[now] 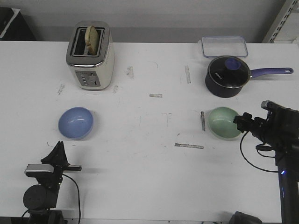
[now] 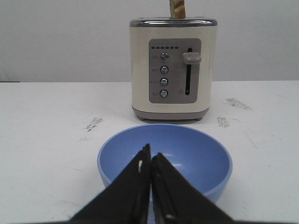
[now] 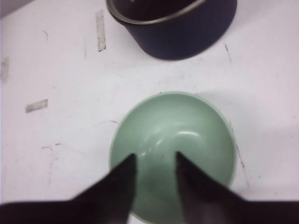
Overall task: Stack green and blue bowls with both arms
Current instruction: 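Reach the right gripper forward and lower it into the pale green bowl, then close the right gripper on the rim of the green bowl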
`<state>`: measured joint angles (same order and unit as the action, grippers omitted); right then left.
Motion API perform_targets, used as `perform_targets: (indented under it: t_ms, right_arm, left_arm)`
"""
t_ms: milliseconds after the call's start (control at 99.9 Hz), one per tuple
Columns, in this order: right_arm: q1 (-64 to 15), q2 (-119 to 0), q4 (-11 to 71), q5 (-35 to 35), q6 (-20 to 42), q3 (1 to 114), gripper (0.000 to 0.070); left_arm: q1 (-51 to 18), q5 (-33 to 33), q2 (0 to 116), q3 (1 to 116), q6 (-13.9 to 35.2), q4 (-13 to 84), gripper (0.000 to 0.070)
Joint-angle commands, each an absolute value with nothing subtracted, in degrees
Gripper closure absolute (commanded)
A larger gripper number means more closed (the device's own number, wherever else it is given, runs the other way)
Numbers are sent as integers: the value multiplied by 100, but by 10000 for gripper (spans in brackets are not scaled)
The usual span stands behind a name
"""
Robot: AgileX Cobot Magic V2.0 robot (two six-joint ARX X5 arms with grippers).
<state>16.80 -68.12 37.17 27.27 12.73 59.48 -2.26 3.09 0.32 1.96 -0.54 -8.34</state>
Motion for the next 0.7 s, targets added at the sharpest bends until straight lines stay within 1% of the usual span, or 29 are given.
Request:
perform_targets:
  t_ms: [0,60,160,200,380,691]
  right_arm:
    - [1835,-6899,3708,2818,1376,6082,331]
    - [1984,-6952,3719,2832,1372,6084,288]
    - [2206,-7100,3730,2829,1339,6084,191]
    - [2283,-7199,3743,2829,1330,6084,172]
    - [2362,-7719,3750,2825,1166,6084,170]
    - [2126,-8580,3597,2799,1020,6084,179]
  left_arm:
    - [-226,318,19,71,-82,-906,698]
    - [-226,318,19,71,-82,-906,698]
    - [-226,318,19,71,-82,-906,698]
    - [-226,318,19,71,-82,-904,698]
    - [-226,318,19,71,-82,-906,698]
    - [-226,318,19,71,-82,-906,698]
